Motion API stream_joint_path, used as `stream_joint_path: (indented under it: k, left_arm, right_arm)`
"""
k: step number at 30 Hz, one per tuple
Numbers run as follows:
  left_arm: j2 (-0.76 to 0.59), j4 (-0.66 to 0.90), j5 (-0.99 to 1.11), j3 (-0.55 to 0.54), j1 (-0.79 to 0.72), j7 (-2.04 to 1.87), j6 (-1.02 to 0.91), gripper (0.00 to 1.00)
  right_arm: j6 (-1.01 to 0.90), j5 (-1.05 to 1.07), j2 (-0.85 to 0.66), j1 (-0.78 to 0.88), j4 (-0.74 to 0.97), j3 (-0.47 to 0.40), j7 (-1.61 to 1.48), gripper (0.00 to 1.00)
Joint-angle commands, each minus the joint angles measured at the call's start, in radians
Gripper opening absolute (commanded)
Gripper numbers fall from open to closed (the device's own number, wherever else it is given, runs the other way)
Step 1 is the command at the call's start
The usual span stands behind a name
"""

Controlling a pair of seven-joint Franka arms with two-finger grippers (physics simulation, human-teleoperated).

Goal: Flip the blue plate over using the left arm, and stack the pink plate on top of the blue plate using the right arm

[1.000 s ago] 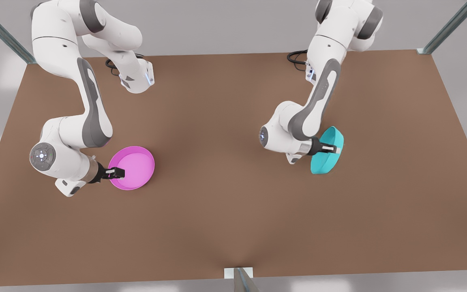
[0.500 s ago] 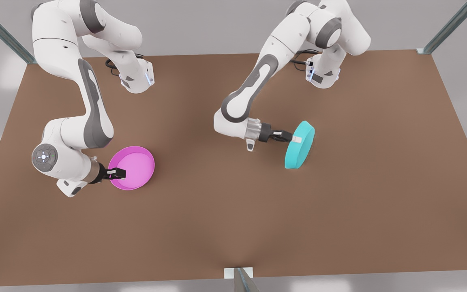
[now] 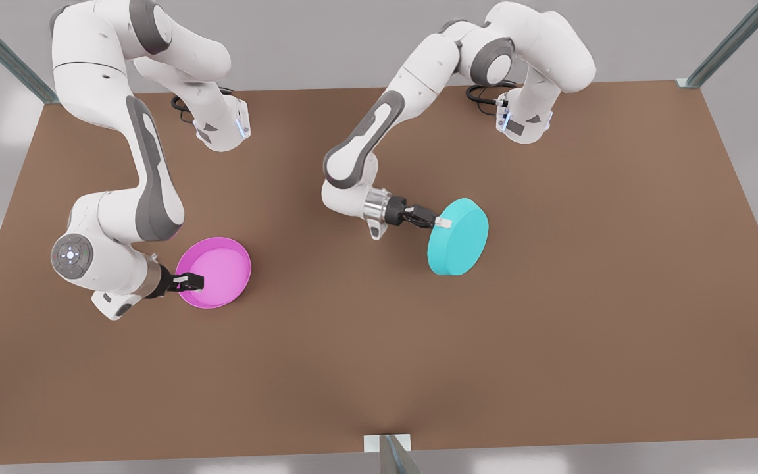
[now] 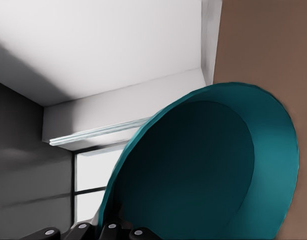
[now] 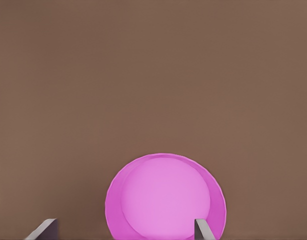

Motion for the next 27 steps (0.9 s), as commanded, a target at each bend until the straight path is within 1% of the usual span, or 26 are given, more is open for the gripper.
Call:
stream_joint_path:
  k: [1, 3, 6, 9, 20, 21, 22, 27]
  left_arm:
    - [0.003, 0.003, -0.052, 0.001, -0.002, -0.001, 0.001, 0.21]
    - [0.035, 0.009, -0.069, 0.038, -0.023, -0.001, 0.005, 0.21]
    - [0.075, 0.019, -0.075, 0.041, -0.034, -0.003, 0.007, 0.21]
    - [0.104, 0.020, -0.101, 0.074, -0.060, -0.005, 0.010, 0.21]
    - [0.156, 0.020, -0.125, 0.074, -0.059, -0.072, 0.016, 0.23]
    - [0.156, 0.020, -0.125, 0.074, -0.059, -0.072, 0.016, 0.78]
    - [0.159, 0.020, -0.125, 0.074, -0.059, -0.074, 0.014, 1.00]
    - [0.162, 0.020, -0.159, 0.081, -0.072, -0.093, 0.014, 1.00]
  right_arm:
    - [0.000, 0.000, 0.000, -0.001, 0.000, 0.000, 0.000, 1.00]
    - [0.006, 0.000, 0.000, -0.001, 0.000, 0.001, 0.000, 1.00]
    - [0.006, 0.000, 0.001, 0.001, -0.002, 0.000, 0.000, 1.00]
    - [0.008, 0.000, 0.001, 0.001, -0.002, 0.000, 0.000, 1.00]
    - [0.017, 0.000, 0.003, 0.007, -0.003, 0.001, 0.009, 1.00]
    - [0.017, 0.000, 0.003, 0.007, -0.003, 0.001, 0.009, 1.00]
    - [0.017, 0.000, 0.003, 0.007, -0.003, 0.001, 0.008, 1.00]
    - [0.035, -0.005, -0.002, -0.004, -0.032, 0.001, 0.006, 1.00]
